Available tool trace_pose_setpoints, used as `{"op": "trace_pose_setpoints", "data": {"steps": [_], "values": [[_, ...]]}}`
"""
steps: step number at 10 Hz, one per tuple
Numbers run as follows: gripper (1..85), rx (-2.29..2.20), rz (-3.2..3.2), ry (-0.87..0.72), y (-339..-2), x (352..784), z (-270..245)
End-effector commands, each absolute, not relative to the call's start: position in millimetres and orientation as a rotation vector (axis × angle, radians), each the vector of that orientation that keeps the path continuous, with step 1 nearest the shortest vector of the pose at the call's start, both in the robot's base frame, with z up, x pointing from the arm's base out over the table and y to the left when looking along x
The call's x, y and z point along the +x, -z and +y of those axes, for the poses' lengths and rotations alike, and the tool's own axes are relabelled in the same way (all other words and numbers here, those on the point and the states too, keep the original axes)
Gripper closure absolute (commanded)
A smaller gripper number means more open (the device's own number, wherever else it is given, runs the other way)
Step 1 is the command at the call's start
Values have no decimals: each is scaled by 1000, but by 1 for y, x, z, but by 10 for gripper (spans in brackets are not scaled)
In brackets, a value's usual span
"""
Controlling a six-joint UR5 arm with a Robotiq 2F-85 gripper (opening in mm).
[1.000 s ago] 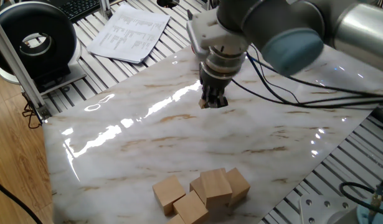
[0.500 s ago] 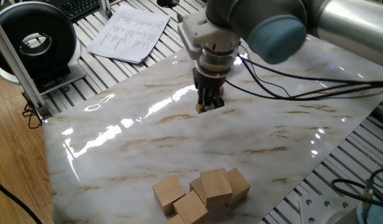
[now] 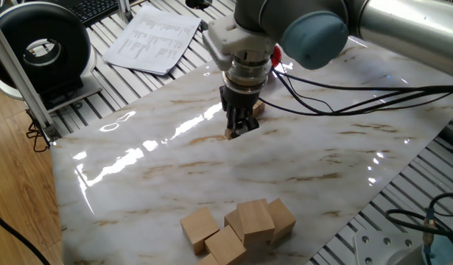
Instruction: Stack the blocks into a pyramid shape
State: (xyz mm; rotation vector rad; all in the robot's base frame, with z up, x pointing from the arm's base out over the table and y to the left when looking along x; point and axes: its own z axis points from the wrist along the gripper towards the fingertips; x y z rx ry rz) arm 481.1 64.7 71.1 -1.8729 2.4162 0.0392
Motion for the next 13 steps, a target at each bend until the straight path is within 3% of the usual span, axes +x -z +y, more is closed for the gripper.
{"op": "trace_pose_setpoints", "data": {"steps": [1,4,7,10,13], "values": [[847,-1802,2457,-44,-75,489,73],[847,-1819,2458,-20,-74,487,66],[847,-1464,2618,-222,-78,483,100],[847,-1318,2718,-33,-75,497,69],[847,-876,2839,-83,-77,509,77]]}}
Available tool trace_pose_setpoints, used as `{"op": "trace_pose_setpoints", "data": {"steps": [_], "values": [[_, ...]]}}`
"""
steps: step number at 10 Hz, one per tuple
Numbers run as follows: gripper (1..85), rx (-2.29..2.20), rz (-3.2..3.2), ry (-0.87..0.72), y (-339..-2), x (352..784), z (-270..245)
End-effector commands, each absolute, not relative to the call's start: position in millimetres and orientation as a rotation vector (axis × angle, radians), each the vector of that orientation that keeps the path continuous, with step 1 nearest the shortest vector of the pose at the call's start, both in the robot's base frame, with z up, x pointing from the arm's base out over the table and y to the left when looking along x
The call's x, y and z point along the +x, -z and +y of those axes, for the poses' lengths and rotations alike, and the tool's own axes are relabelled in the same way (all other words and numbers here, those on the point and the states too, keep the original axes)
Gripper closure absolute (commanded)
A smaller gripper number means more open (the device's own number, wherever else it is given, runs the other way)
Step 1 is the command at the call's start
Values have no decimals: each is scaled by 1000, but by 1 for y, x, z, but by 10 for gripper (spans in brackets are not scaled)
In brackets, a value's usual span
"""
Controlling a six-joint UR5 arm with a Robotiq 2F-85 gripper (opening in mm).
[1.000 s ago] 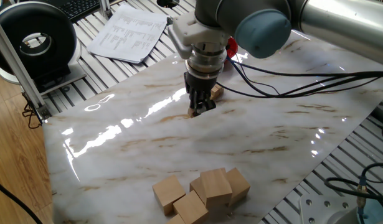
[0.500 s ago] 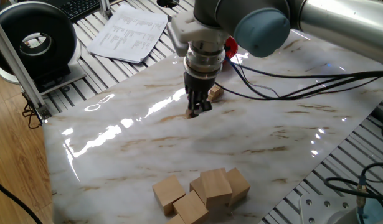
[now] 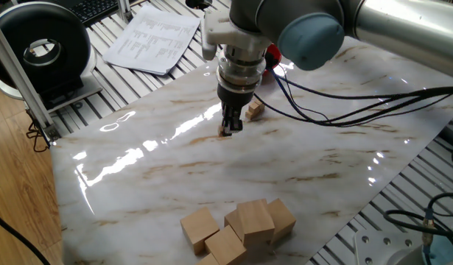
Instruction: Stack the blocks into a pyramid shape
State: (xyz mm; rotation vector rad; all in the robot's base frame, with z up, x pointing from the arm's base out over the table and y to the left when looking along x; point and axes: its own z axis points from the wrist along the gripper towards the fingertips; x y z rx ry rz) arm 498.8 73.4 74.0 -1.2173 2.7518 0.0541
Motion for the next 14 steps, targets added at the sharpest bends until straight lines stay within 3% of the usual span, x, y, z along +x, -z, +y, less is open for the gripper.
{"op": "trace_pose_setpoints", "data": {"steps": [1,4,14], "values": [[847,-679,2921,-75,-76,504,71],[847,-339,3011,-165,-76,496,81],[847,-393,2988,-85,-75,502,69]]}}
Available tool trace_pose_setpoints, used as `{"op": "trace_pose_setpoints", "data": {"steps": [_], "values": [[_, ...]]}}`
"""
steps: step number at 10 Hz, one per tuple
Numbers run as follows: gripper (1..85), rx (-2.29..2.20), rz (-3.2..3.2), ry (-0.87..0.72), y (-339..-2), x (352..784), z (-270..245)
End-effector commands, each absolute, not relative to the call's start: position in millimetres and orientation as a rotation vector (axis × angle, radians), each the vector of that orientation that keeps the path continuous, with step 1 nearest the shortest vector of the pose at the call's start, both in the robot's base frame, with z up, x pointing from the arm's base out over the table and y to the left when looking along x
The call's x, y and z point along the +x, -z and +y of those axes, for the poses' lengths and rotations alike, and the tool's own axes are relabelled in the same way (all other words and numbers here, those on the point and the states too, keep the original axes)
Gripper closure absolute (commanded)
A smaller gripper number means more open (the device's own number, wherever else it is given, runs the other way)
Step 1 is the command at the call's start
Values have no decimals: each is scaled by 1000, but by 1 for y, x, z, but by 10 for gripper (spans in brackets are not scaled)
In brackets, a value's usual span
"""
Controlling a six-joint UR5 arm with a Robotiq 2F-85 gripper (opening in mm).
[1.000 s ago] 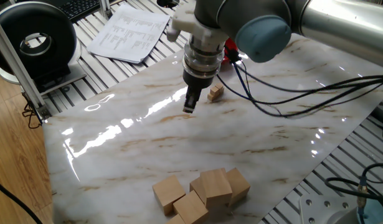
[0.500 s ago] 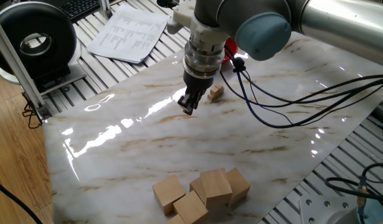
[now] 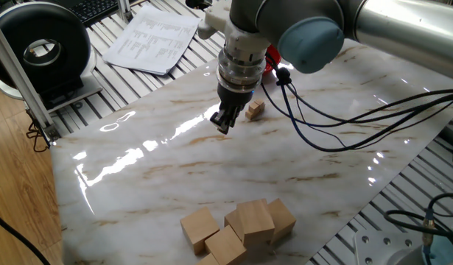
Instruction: Stack the blocks into a pyramid shape
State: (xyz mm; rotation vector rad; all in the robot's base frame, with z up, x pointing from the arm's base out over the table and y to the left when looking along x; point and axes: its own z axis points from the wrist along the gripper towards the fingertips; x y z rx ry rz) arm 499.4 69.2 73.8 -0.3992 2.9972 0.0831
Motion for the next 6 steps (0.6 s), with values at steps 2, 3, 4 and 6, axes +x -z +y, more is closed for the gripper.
{"op": "trace_pose_setpoints", "data": {"steps": [2,3,4,6], "values": [[847,-408,2988,-66,-75,502,66],[847,-421,2976,-39,-75,506,62],[847,-436,2963,-33,-76,508,61],[847,-424,2961,-61,-76,509,66]]}}
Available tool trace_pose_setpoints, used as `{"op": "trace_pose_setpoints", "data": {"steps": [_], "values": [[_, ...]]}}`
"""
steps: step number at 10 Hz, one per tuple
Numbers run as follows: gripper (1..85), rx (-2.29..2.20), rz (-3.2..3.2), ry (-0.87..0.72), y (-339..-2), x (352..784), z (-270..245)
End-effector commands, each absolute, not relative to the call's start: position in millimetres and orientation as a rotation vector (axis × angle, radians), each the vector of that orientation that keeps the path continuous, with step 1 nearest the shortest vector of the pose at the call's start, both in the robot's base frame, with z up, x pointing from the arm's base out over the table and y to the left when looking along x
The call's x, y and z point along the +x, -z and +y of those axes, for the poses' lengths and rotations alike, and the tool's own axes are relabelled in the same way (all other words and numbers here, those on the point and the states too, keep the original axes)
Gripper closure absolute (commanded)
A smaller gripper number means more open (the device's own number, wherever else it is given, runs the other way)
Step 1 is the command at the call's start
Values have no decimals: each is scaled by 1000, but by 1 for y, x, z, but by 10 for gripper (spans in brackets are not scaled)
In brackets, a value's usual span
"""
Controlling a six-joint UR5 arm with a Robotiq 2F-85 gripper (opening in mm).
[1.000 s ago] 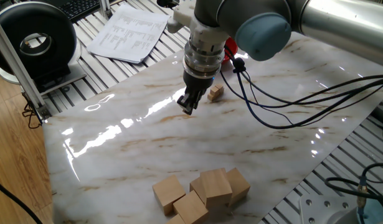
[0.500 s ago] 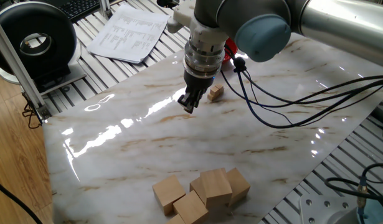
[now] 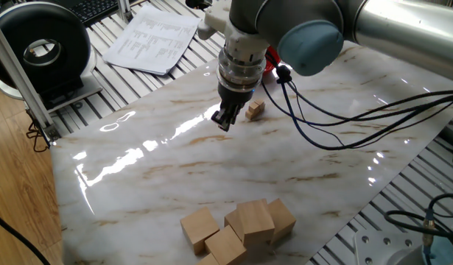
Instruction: Stack the blocks into a pyramid shape
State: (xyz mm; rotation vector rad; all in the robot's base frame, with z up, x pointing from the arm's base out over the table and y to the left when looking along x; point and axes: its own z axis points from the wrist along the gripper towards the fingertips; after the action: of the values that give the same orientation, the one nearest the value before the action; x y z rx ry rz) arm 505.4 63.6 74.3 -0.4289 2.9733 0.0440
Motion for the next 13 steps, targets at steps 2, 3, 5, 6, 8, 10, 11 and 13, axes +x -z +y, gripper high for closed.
{"op": "trace_pose_setpoints", "data": {"steps": [2,3,5,6,8,10,11,13], "values": [[847,-454,2975,-66,-87,516,52],[847,-474,2992,-68,-96,521,42],[847,-540,2981,-74,-104,537,26],[847,-565,2971,-52,-102,542,21],[847,-647,2949,19,-100,547,8],[847,-791,2918,82,-102,553,-17],[847,-884,2890,116,-103,554,-26],[847,-1172,2757,262,-106,568,-46]]}}
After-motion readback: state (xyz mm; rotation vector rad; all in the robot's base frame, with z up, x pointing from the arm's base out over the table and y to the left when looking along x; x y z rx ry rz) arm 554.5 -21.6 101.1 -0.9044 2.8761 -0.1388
